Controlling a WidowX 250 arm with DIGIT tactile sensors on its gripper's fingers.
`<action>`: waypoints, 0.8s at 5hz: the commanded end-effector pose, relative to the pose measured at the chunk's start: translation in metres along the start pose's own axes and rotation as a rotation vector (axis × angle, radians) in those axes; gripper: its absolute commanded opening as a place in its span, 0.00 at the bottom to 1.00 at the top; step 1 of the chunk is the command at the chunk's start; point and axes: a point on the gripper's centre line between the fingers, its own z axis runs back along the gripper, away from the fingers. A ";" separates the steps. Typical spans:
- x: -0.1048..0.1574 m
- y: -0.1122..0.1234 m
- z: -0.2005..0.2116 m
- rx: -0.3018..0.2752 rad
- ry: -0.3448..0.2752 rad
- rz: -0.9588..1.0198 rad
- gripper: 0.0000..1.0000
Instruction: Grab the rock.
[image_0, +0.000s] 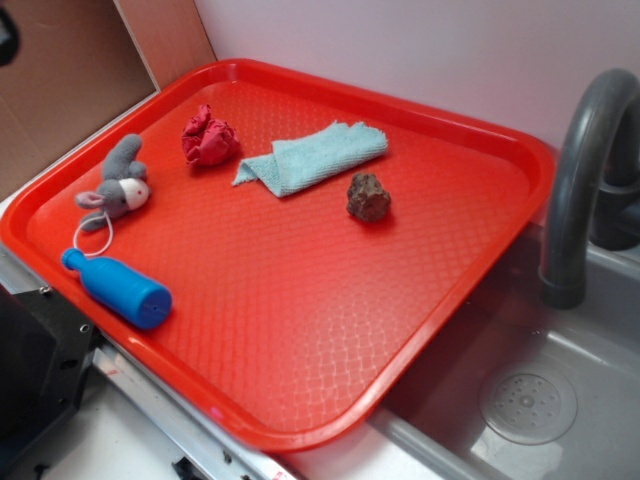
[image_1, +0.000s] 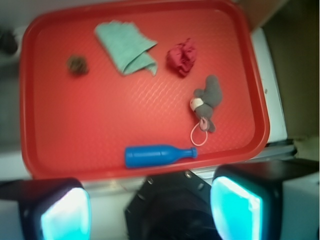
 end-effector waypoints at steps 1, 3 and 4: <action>0.034 -0.025 -0.031 -0.135 -0.078 0.314 1.00; 0.084 -0.048 -0.082 -0.126 -0.125 0.512 1.00; 0.110 -0.065 -0.109 -0.132 -0.145 0.561 1.00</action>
